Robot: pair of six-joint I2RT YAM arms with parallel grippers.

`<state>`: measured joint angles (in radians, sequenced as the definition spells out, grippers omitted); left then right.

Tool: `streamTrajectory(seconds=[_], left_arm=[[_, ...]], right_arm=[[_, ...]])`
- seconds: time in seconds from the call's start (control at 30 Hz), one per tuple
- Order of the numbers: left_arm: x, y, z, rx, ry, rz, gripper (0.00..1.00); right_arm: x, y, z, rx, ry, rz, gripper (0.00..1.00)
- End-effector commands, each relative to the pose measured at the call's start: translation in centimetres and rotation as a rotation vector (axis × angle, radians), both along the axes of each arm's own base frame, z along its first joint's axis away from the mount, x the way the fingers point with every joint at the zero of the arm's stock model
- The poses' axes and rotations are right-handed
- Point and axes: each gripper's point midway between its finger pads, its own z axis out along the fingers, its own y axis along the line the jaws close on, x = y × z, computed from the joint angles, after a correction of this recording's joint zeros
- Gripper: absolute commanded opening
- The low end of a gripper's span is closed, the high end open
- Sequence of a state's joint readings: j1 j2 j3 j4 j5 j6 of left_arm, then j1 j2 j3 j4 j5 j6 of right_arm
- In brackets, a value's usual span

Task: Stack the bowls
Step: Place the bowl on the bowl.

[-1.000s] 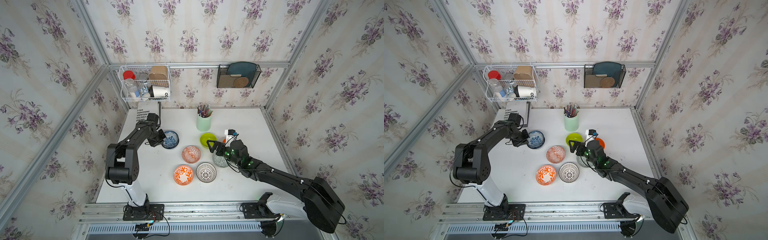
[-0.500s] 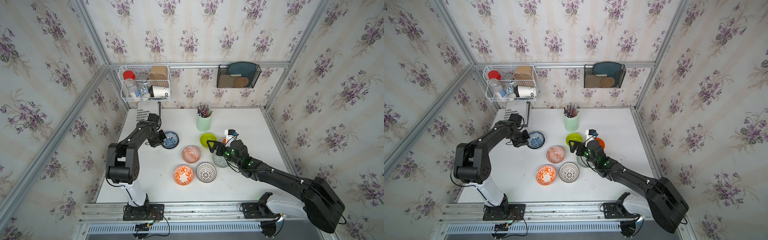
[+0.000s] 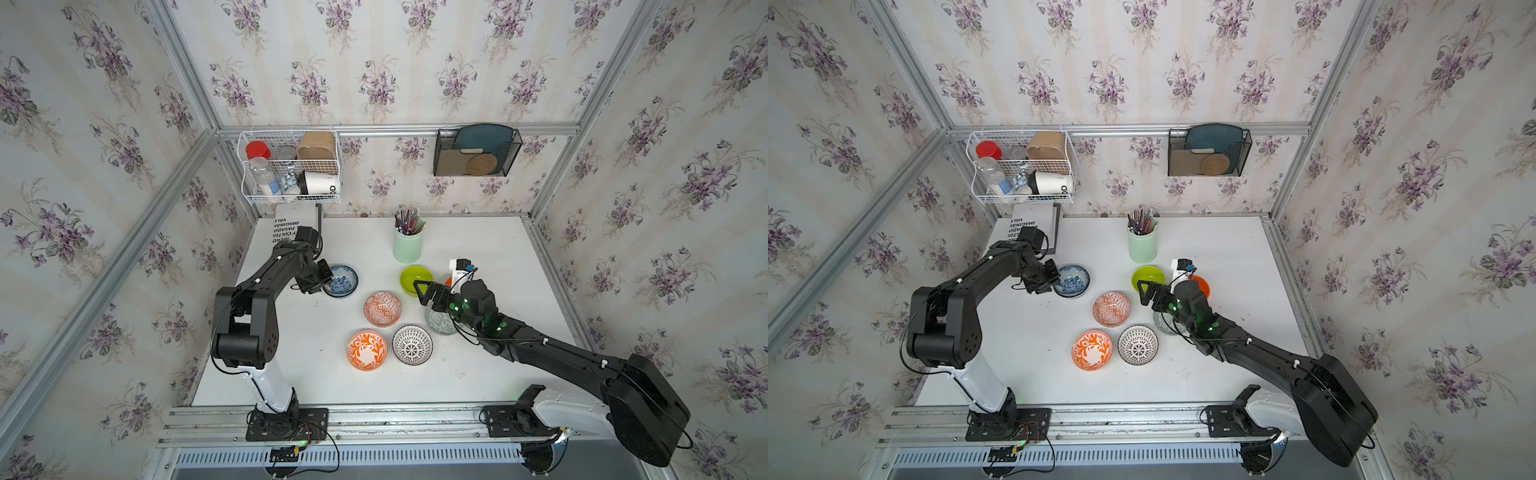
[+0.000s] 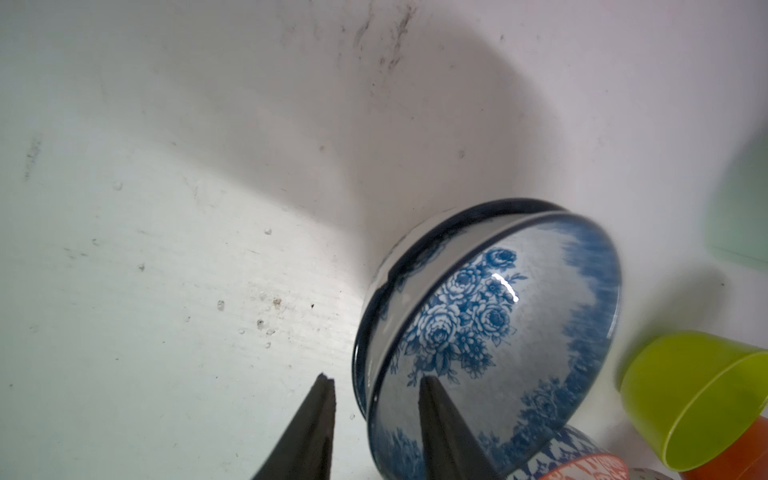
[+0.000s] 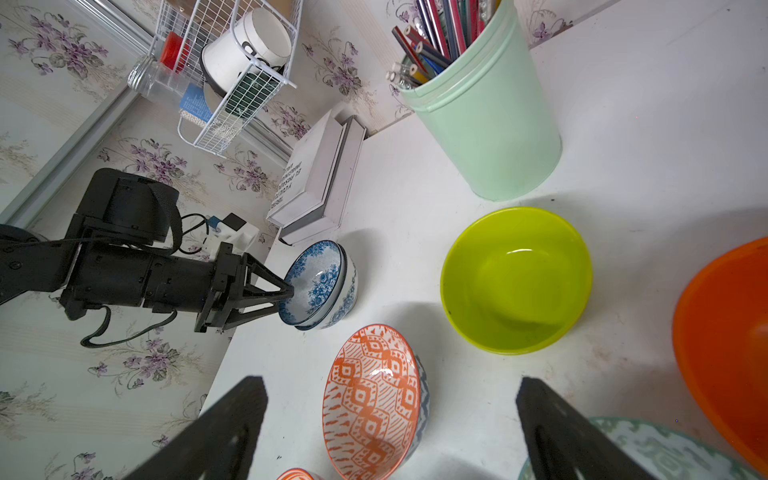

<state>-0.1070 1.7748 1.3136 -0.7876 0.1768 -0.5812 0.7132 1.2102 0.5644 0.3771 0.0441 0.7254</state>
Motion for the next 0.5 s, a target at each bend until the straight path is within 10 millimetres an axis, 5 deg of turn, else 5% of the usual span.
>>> streamTrajectory(seconds=[0.0,0.27,0.47], left_arm=[[0.1,-0.1,0.8,-0.001,-0.017,-0.002,0.45],[-0.5,-0.3,3.1,-0.018,-0.057,0.005,0.47],[-2.0,-0.8,3.9,-0.060,-0.106,-0.002,0.43]], right_arm=[[0.2,0.2,1.1,0.016,-0.037,-0.001,1.00],[0.4,1.1,1.5,-0.023,-0.010,0.043,1.00],[0.1,3.4,-1.0,-0.124,0.206,0.118,0.99]])
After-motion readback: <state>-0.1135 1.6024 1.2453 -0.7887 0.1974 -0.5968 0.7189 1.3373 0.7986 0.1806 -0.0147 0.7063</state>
